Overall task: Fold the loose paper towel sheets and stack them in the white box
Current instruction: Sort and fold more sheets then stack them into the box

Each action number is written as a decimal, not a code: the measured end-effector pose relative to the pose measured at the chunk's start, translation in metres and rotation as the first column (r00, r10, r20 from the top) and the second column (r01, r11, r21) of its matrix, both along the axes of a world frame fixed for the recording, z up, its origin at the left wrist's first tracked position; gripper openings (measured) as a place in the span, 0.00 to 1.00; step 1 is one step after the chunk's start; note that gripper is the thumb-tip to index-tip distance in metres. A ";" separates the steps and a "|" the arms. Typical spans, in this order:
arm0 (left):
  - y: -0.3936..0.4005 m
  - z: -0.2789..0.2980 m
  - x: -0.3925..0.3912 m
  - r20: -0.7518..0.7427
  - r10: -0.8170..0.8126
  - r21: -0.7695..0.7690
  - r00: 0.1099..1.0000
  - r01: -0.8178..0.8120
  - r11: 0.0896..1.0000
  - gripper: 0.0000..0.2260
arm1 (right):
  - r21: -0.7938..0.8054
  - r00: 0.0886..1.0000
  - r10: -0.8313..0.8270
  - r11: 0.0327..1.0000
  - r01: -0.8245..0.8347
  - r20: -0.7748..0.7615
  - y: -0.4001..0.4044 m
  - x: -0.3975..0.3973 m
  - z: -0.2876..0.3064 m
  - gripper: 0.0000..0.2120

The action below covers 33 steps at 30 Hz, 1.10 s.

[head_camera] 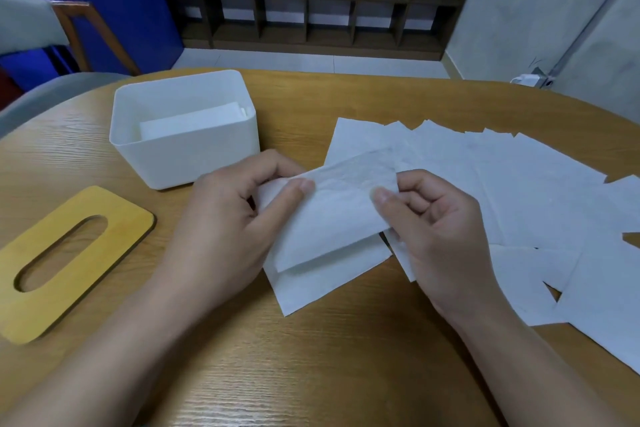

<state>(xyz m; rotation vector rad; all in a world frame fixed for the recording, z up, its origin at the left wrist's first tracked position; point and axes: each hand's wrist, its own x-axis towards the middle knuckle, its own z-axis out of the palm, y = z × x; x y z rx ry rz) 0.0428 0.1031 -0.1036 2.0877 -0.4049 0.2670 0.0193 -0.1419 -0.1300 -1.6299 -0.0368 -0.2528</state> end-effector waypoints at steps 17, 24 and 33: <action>0.011 -0.014 -0.004 -0.272 0.065 0.436 0.960 0.063 0.897 0.13 | -0.781 0.999 -0.038 0.623 0.039 0.020 0.000 -0.005 -0.015 0.12; 0.010 -0.011 -0.007 -0.220 0.038 0.499 0.975 0.079 0.863 0.24 | -0.726 0.989 -0.038 0.675 0.132 0.145 0.002 -0.005 -0.018 0.08; -0.007 0.001 -0.013 -0.371 0.059 0.530 0.927 0.158 0.833 0.18 | -0.667 0.997 -0.028 0.742 0.072 0.076 0.004 -0.004 -0.020 0.06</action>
